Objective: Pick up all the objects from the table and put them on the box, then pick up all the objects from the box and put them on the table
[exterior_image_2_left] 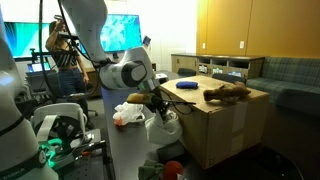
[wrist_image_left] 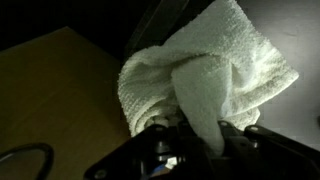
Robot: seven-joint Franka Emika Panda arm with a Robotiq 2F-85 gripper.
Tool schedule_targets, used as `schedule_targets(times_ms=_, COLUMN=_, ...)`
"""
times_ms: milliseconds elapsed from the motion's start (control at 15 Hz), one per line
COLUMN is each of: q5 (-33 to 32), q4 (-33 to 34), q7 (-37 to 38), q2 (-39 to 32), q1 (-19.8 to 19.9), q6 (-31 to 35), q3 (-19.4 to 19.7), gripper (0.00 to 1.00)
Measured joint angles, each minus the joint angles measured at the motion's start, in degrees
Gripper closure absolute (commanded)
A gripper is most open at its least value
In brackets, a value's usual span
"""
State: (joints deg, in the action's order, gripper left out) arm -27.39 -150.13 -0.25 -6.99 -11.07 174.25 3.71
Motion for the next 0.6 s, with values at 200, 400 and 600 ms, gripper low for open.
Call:
schedule_targets(times_ms=200, q5=14.91, q4=-1.63, q7=-12.13, q2=4.52, q1=4.46, q6=-3.94, q3=-7.36, gripper=0.92)
schedule_targets(times_ms=400, q5=26.76, q4=-0.04, q7=-22.03, q2=10.73, q1=4.52, q6=-13.40, q3=-9.08, gripper=0.92)
schedule_targets(times_ms=600, q5=27.60, q4=4.29, q7=-23.67, q2=17.52, q1=4.63, q6=-25.66, q3=-7.34, gripper=0.92)
